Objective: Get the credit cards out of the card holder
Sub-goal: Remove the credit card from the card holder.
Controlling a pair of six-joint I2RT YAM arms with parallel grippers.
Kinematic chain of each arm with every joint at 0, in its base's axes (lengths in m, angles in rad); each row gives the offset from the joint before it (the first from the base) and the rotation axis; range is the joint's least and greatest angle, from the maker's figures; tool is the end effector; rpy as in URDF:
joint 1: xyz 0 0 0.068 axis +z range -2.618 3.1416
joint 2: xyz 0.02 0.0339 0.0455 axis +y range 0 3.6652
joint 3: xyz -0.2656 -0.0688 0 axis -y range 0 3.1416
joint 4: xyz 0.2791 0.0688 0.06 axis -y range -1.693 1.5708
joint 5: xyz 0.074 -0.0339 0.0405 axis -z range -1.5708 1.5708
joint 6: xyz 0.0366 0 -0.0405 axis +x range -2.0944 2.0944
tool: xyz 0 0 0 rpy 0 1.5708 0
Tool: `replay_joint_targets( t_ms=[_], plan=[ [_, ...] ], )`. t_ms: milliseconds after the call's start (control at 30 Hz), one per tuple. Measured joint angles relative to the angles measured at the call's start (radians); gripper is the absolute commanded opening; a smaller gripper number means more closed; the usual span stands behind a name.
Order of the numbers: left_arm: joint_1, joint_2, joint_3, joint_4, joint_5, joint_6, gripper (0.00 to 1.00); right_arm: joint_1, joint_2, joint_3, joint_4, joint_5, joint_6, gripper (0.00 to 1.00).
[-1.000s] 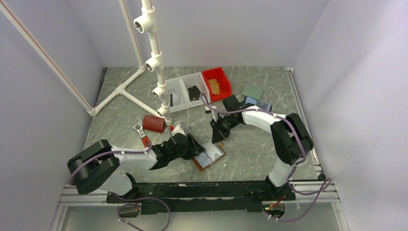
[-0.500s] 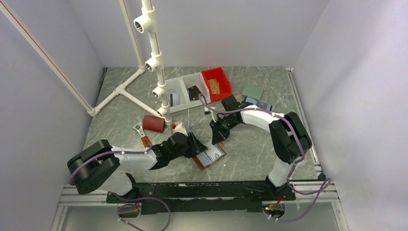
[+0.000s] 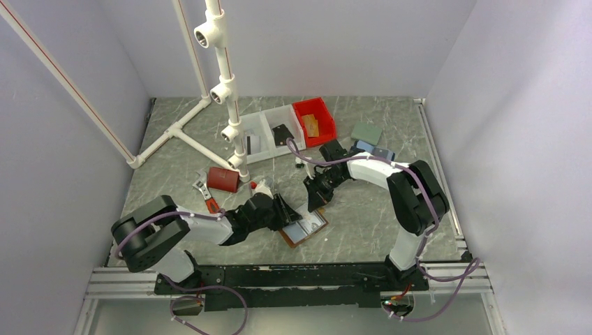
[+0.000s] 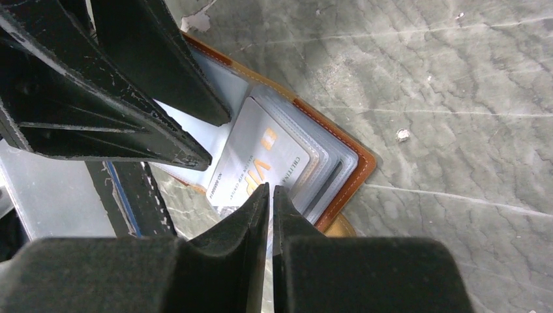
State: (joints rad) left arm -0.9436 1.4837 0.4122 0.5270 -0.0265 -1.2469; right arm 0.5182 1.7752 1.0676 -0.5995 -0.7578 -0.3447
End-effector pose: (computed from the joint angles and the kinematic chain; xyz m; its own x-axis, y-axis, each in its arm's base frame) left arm 0.1638 -0.2244 0.1045 -0.8514 -0.4401 -0.2852 -0.0348 0.5902 -0.8065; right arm 0.2927 0.1958 0.1406 -0.6152 -0.6333 -0.4695 -0.7685 0.3488 0.5365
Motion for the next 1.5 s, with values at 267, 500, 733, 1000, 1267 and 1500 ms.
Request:
replay_joint_targets(
  t_ms=[267,500,733,1000,1267,1500],
  plan=[
    [0.007,0.028,-0.004,0.042,0.013,-0.024,0.43,0.005,0.007,0.008,-0.006,0.023,-0.002,0.12],
    [0.011,0.045,-0.001,0.03,0.021,-0.049,0.43,0.005,0.007,0.011,-0.005,0.048,-0.003,0.13],
    [0.015,0.069,0.02,0.023,0.032,-0.061,0.43,0.008,0.007,0.013,-0.009,0.051,-0.005,0.13],
    [0.018,0.069,0.02,0.021,0.034,-0.078,0.43,0.018,0.028,0.031,-0.029,0.047,-0.019,0.1],
    [0.019,0.07,0.018,0.021,0.034,-0.087,0.37,0.034,0.051,0.054,-0.044,0.052,-0.024,0.06],
    [0.025,0.072,-0.027,0.067,0.036,-0.118,0.3,0.05,0.079,0.085,-0.07,0.05,-0.031,0.01]
  ],
)
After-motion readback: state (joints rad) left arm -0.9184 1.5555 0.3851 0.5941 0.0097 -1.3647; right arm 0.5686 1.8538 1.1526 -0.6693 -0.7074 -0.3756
